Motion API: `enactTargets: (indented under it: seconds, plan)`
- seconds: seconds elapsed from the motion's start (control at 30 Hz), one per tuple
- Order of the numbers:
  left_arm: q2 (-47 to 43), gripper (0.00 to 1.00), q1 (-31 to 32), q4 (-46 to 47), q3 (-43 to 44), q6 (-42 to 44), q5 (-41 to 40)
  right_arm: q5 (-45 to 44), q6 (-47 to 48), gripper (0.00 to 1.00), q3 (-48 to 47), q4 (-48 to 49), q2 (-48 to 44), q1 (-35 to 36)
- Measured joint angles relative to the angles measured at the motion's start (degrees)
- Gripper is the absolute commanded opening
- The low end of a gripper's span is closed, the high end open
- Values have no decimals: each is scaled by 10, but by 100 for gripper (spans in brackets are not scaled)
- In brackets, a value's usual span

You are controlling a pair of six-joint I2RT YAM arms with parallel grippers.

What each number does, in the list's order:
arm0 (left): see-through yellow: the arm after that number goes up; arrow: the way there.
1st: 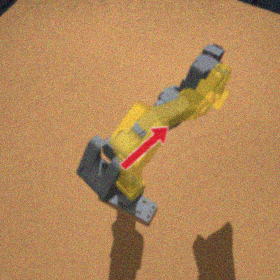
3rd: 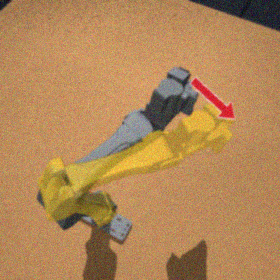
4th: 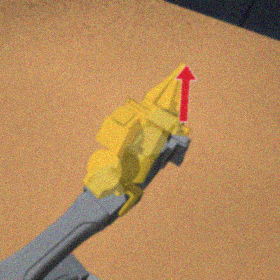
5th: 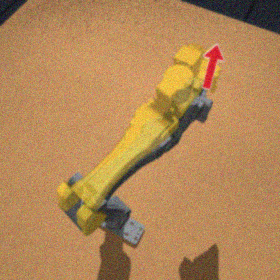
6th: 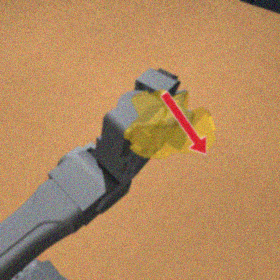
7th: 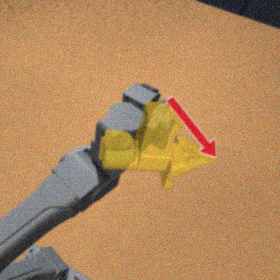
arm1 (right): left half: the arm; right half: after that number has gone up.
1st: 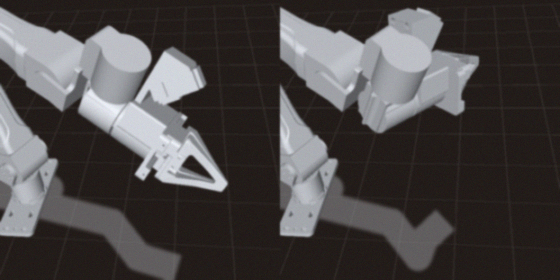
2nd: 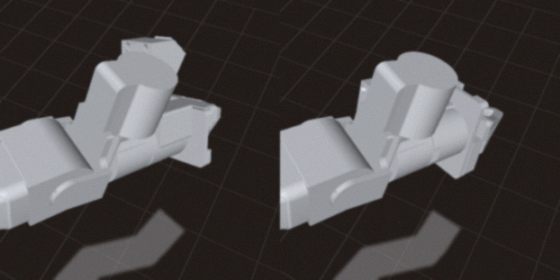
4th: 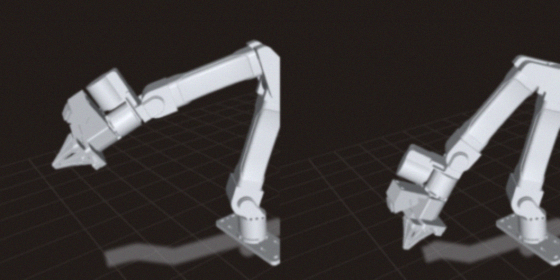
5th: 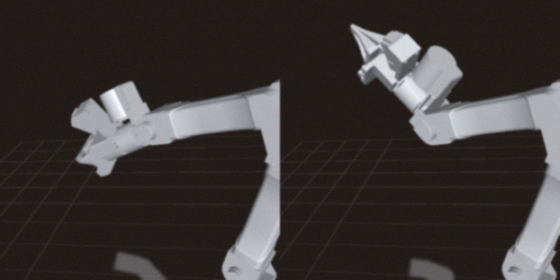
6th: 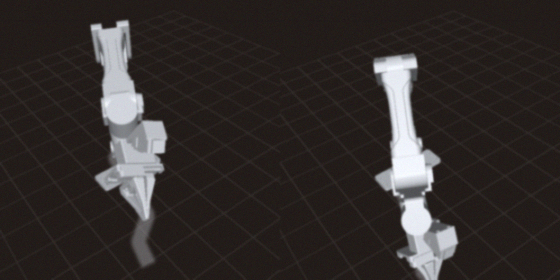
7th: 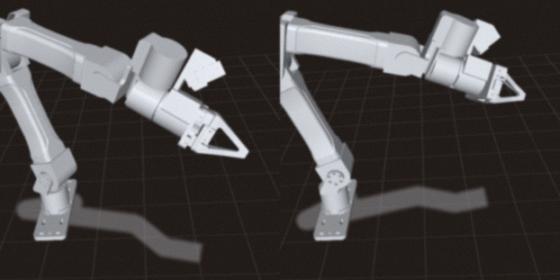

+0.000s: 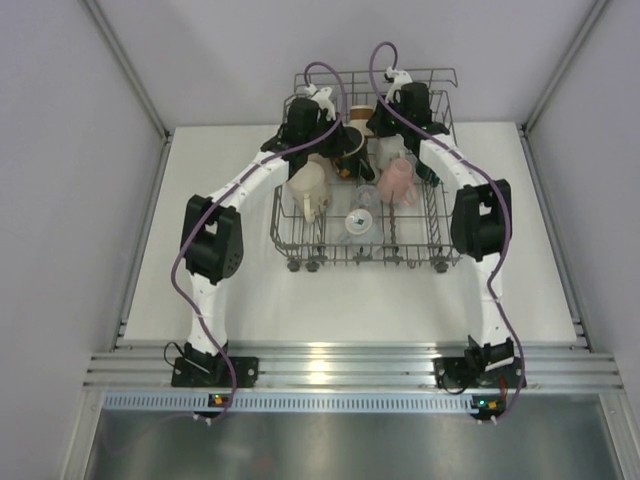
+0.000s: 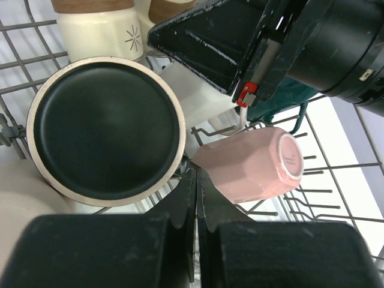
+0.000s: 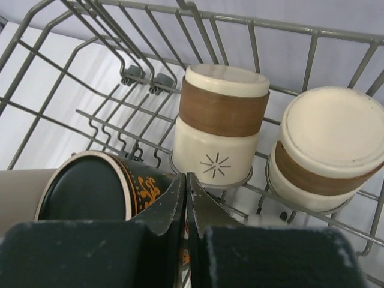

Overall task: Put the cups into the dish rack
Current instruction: Place the cup upside down on the dish rack

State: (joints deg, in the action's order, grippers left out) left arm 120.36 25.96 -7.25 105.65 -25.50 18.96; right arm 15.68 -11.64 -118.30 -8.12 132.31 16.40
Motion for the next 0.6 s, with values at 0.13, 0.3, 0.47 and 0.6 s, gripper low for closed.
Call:
enactTargets:
  seconds: [0.13, 0.3, 0.47, 0.6]
  plan:
    - [15, 0, 0, -5, 13, 3, -17, 0, 2, 0, -29, 6, 22, 0]
    - [42, 0, 1, -7, 41, 3, -26, -12, 31, 0, -37, 13, 30, 1]
    - [54, 0, 1, -8, 53, 2, -39, -24, 92, 0, -46, 11, 33, 2]
    - [58, 0, 1, -10, 56, 1, -53, -25, 138, 0, -52, 9, 33, 6]
